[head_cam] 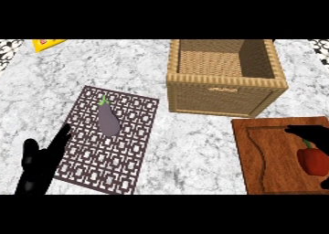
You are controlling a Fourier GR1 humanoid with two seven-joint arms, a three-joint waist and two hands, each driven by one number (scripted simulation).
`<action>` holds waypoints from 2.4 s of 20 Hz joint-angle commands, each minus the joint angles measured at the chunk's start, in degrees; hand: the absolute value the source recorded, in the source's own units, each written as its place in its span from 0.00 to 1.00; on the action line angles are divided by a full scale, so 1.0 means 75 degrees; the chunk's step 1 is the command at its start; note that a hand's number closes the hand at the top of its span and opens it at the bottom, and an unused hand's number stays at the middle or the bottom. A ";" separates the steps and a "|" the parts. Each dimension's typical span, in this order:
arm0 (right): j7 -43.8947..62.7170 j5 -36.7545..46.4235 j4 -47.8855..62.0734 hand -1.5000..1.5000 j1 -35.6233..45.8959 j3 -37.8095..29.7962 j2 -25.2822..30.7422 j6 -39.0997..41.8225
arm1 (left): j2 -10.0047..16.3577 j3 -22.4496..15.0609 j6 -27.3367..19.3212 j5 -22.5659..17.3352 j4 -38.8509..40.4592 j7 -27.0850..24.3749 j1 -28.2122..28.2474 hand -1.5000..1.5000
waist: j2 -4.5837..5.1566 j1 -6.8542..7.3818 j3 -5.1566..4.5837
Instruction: Pick the bell pepper from the cutting board and place it in the basket
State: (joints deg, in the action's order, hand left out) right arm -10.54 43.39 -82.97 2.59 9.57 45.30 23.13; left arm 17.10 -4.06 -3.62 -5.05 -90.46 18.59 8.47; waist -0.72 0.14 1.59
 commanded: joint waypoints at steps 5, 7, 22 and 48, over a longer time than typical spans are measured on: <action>-0.0688 0.0963 0.0589 1.00 0.0470 0.0324 -0.0125 -0.0984 | -0.0492 -0.0041 -0.0065 -0.0053 0.0706 -0.0040 -0.0076 0.50 | 0.0132 0.0069 -0.0209; -0.0761 0.1366 0.0765 1.00 0.0212 0.0525 -0.0258 -0.1461 | -0.0334 0.0044 0.0055 -0.0165 0.0331 0.0257 0.0007 0.50 | 0.0116 0.0056 -0.0204; 0.3970 0.2400 -0.0853 1.00 0.1336 0.1754 -0.4461 -0.0869 | -0.0339 -0.0027 0.0312 -0.0039 0.0302 -0.0092 0.0161 0.50 | 0.0096 0.0441 -0.0272; 1.1807 0.2207 -0.0703 1.00 0.8204 0.1107 -0.6037 -0.4532 | -0.0617 -0.0076 0.0184 0.0111 0.0636 -0.0024 0.0130 0.50 | 0.0086 0.0241 -0.0234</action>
State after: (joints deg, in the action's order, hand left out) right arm 66.06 59.20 -92.76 57.07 21.34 0.44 -11.19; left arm 14.05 -3.53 -1.27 -4.64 -88.88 15.75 7.45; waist -0.67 2.46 0.45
